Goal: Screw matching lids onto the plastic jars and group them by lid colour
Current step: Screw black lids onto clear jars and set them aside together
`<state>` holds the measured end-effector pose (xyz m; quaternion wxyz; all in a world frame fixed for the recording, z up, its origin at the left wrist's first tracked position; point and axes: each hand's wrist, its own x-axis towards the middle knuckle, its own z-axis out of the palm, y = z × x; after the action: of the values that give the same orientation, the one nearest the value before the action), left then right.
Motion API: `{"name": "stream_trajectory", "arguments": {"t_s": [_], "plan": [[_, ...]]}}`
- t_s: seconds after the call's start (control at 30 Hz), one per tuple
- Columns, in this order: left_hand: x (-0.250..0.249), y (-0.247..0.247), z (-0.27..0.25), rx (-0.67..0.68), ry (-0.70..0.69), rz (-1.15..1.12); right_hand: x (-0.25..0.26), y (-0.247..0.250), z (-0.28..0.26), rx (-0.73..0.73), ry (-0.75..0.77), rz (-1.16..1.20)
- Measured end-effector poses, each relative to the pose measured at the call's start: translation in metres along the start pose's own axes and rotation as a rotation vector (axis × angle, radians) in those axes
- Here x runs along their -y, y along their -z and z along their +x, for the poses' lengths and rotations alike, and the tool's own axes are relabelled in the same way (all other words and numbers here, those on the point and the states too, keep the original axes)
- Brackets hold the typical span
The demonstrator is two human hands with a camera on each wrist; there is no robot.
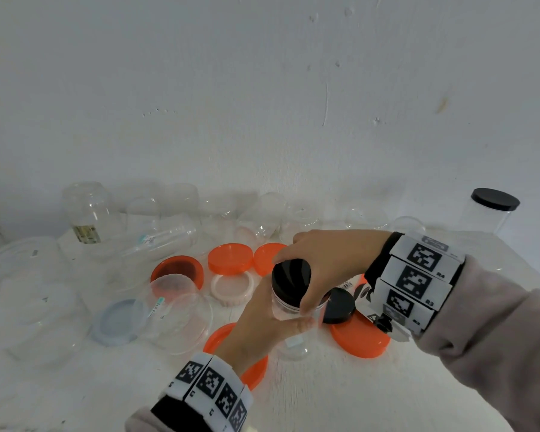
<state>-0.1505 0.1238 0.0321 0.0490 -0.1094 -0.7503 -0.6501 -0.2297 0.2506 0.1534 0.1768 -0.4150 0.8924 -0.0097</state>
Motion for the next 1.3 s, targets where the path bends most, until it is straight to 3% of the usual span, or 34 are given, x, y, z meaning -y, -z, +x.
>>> {"name": "stream_trajectory", "arguments": {"t_s": [0.1,0.3,0.53,0.7,0.93,1.1,1.3], "plan": [[0.001,-0.001,-0.001,-0.034,-0.016,-0.008,-0.001,-0.002,0.001,-0.071,0.026,-0.006],[-0.007,-0.003,0.0,-0.028,-0.085,0.011,0.0,-0.01,0.002,-0.128,-0.061,0.005],[-0.002,-0.002,0.0,-0.032,-0.023,0.011,0.003,0.003,0.005,0.047,-0.041,-0.033],[-0.004,-0.003,-0.001,-0.047,-0.044,0.041,0.003,-0.001,0.004,-0.059,0.024,-0.064],[0.001,-0.003,-0.001,-0.071,-0.013,0.069,0.003,-0.007,0.003,-0.127,0.006,-0.104],[0.006,0.0,0.001,-0.07,0.086,0.072,0.004,-0.006,0.004,-0.031,-0.065,-0.072],[0.01,0.001,0.003,-0.064,0.129,0.093,0.004,-0.003,0.004,0.01,-0.03,-0.102]]}}
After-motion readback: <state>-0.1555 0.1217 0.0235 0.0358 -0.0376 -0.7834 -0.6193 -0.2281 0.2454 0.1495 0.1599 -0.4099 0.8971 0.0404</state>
